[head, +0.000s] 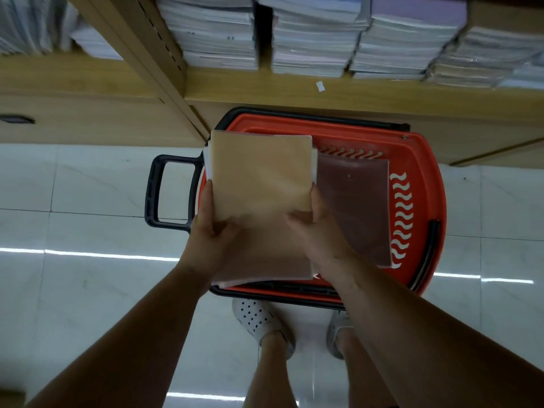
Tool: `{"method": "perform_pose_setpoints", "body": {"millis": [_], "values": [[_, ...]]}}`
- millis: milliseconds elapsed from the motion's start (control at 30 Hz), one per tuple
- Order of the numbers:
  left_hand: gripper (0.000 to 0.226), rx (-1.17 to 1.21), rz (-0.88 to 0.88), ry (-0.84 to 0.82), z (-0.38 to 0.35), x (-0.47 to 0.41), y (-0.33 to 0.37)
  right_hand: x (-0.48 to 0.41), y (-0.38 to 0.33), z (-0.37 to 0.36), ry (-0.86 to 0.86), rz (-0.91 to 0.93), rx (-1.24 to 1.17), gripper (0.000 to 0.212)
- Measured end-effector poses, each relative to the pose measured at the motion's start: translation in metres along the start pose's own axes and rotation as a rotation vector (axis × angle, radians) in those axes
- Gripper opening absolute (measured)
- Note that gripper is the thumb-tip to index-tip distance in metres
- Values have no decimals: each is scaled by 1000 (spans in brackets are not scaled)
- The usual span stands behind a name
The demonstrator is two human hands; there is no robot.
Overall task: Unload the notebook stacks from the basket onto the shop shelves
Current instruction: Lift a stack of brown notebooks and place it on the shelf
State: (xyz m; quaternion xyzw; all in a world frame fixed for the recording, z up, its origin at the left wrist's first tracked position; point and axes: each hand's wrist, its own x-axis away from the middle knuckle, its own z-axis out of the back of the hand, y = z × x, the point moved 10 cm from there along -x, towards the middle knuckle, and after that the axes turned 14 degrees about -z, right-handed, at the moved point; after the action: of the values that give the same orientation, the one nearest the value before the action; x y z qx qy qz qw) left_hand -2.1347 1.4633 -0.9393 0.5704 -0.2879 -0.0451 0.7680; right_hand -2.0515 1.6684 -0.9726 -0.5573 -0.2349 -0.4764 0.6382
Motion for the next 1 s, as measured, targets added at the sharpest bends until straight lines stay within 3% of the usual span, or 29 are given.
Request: {"method": "perform_pose_setpoints", "body": {"millis": [167, 333, 433, 667, 933, 1000], "values": [[89, 85, -2, -9, -2, 5, 4, -12, 3, 8, 55, -82, 109, 72], [91, 115, -39, -14, -7, 16, 19, 3, -9, 14, 37, -38, 148, 71], [89, 136, -19, 15, -7, 27, 33, 19, -19, 18, -27, 28, 95, 58], [86, 136, -14, 42, -11, 87, 125, 106, -47, 58, -151, 109, 29, 50], [86, 176, -16, 114, -17, 192, 289, 259, -84, 136, -206, 162, -15, 87], [85, 208, -24, 142, -21, 215, 326, 293, -99, 158, -232, 213, -26, 88]]}}
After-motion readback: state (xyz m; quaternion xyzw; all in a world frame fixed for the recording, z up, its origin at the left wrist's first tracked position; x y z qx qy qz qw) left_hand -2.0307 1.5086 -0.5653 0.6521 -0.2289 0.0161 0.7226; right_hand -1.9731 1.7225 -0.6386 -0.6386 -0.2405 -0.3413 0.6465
